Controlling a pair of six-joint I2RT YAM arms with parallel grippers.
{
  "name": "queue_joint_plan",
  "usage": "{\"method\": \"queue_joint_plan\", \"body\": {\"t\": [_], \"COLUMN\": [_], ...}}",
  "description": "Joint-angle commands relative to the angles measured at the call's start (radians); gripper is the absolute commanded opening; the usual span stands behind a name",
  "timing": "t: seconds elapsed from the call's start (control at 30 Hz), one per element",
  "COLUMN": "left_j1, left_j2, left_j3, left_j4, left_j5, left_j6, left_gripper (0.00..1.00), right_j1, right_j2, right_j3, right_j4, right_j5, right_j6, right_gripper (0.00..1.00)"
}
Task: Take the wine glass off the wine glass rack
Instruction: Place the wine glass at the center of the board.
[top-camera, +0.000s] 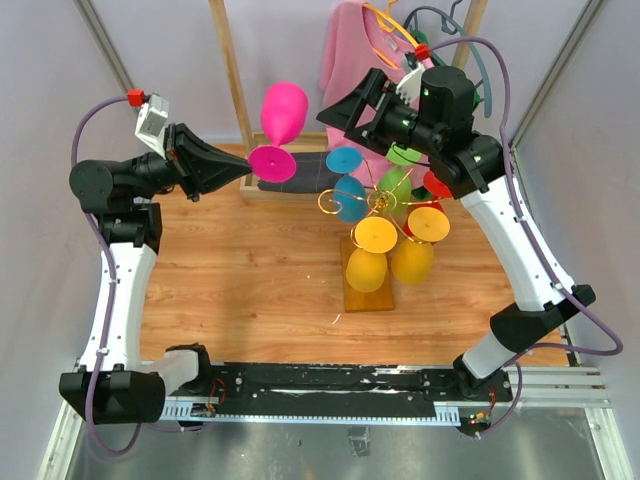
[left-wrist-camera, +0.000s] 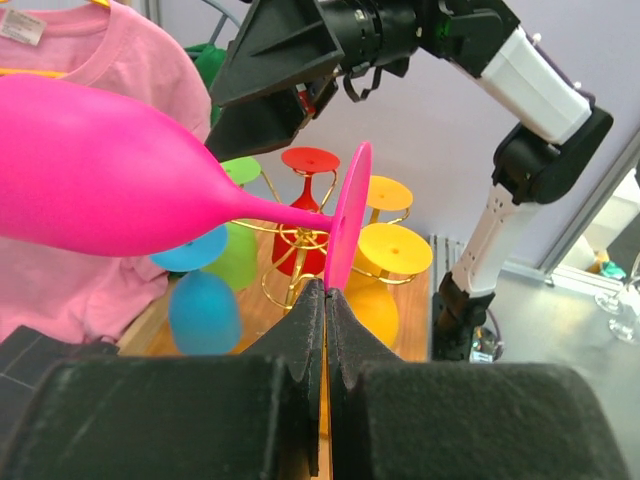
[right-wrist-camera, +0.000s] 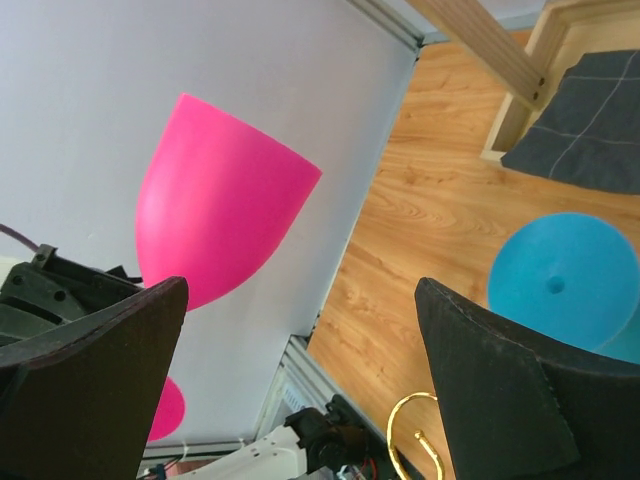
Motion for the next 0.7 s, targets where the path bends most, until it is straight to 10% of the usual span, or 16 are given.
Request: {"method": "queue_joint_plan", "body": {"t": [0.0,0.67], "left_j1": [-0.011,-0.019], "left_j2": [-0.019,0.017], "left_j3": [-0.006,0.020], "left_j4": [0.029,0.032], "left_j5": [0.045,0.110], "left_j6": [0.107,0.172], "left_gripper": [0.00,0.00], "right_j1": [-0.008,0.007], "right_j2": [0.009,0.070], "right_j3": [0.043,-0.044], "right_j4": [0.035,0.266], "right_j5": [-0.100,-0.217], "right_j6": [0.067,0.210], "right_gripper": [0.99,0.99]}}
